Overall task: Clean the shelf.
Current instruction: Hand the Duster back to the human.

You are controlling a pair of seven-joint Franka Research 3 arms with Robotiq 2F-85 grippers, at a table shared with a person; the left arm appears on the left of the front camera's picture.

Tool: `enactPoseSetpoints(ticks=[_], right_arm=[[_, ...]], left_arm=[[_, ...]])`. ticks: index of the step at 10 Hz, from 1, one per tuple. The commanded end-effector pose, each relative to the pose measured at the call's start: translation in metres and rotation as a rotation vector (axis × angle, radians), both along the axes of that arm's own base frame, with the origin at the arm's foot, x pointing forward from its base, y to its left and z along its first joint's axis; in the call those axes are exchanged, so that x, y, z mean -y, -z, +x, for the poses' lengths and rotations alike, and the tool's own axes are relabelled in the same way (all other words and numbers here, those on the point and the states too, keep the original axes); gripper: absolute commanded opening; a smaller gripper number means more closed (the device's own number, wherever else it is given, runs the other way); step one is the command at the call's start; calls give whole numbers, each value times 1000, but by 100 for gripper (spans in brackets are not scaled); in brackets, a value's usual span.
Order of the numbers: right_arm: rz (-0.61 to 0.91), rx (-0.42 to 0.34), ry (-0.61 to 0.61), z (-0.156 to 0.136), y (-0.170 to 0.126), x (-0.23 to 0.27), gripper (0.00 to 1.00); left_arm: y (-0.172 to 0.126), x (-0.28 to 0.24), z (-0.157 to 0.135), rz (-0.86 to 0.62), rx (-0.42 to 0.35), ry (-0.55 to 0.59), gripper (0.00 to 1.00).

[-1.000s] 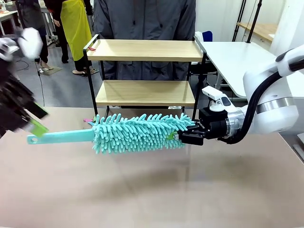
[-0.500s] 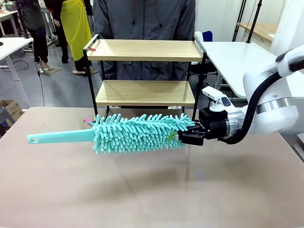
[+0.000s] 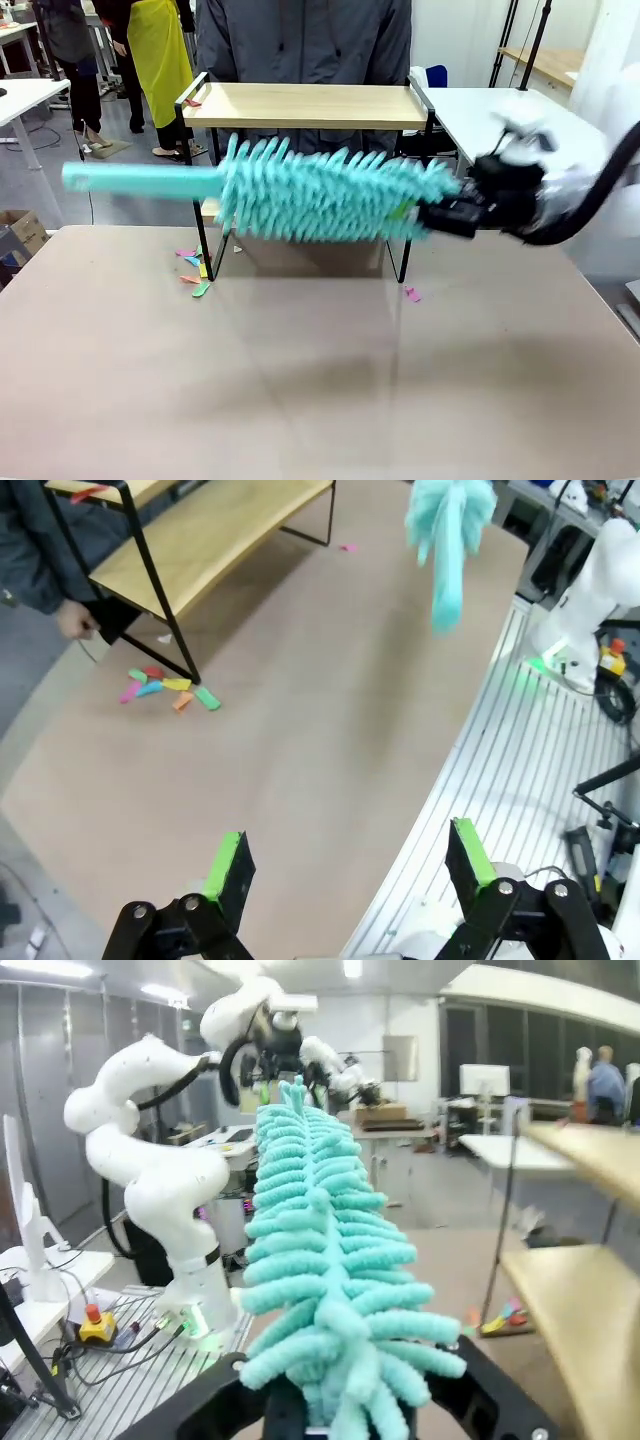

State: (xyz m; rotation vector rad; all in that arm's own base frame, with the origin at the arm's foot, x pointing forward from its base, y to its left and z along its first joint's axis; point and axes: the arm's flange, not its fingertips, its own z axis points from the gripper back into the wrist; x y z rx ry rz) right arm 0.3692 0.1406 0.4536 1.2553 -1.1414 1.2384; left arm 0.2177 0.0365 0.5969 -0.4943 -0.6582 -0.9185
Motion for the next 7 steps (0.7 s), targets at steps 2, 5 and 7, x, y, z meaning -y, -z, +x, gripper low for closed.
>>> enactPoseSetpoints(ticks=[2, 5, 7], right_arm=[[26, 67, 269, -36, -82, 53, 17], [132, 50, 797, -55, -119, 120, 17], [176, -4, 1183, -62, -108, 158, 17]], left_arm=[[1, -3, 1, -11, 11, 22, 100], [1, -3, 1, -11, 11, 22, 100], [1, -3, 1, -11, 11, 22, 100]])
